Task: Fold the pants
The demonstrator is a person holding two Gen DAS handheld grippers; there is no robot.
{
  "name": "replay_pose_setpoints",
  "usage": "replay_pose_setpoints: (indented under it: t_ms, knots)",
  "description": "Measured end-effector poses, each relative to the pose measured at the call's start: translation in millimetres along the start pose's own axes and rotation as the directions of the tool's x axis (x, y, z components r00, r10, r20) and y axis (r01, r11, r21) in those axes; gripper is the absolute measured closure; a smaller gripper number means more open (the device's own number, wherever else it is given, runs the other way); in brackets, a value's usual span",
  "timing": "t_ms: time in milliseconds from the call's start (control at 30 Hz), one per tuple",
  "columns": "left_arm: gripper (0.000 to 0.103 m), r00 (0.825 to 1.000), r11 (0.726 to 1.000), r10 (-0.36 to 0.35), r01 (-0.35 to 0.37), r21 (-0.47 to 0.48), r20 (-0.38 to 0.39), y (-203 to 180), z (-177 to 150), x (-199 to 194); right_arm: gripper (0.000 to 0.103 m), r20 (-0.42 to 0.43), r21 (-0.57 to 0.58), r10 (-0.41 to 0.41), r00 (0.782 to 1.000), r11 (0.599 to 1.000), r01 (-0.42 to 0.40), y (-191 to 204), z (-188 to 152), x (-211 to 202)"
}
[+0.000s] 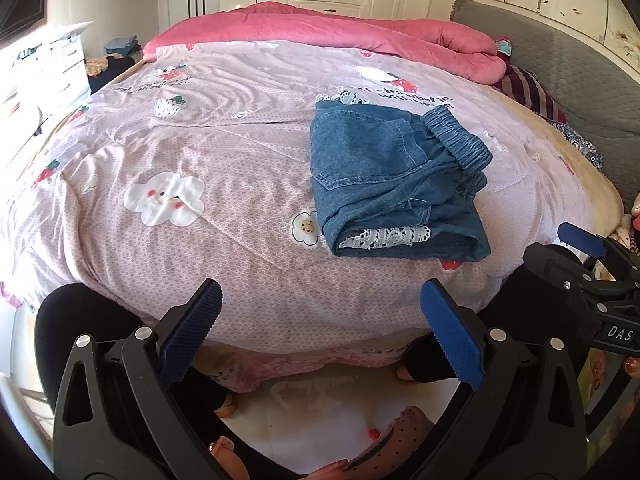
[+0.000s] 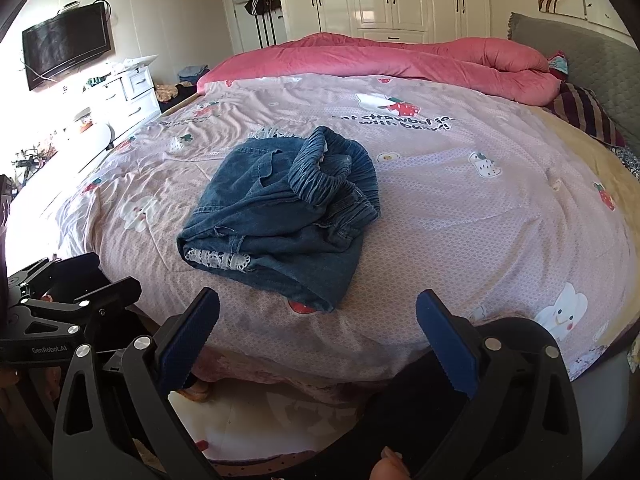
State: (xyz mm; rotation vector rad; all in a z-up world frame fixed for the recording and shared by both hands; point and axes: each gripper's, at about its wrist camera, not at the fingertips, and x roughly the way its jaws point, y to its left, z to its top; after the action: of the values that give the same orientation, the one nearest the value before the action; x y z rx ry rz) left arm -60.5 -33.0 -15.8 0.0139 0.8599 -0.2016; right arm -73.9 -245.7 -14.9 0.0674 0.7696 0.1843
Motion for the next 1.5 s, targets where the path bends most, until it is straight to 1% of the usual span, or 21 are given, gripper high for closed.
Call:
replay_pose_setpoints:
  t_ms: [533, 1233, 1333, 1500]
  knots:
    - [0.009, 1.000, 1.000, 0.015, -0.015, 0.001, -0.005, 0.9, -0.5, 0.2, 0.004, 0.000, -0.001, -0.002, 1.000, 1.000, 0.002, 0.6, -0.2, -0.1]
    - [0.009, 1.000, 1.000, 0.021, -0.021, 0.014, 0.012, -1.5, 0.1, -4.0, 0.004, 0.002, -0.005, -0.017, 1.000, 1.000, 0.017, -0.8, 1.2, 1.3]
    - [0.009, 1.000, 0.999, 0.024, -0.025, 0.023, 0.013, -3.1, 0.0, -4.1, 0.005, 0.002, -0.006, -0.017, 1.000, 1.000, 0.017, -0.4, 1.1, 1.1]
    - [0.009, 0.999, 0.998, 0.054, -0.054, 0.042, 0.007, -5.9, -0.7, -2.7, 0.004, 0.001, -0.005, -0.017, 1.000, 1.000, 0.017, -0.1, 1.0, 1.0]
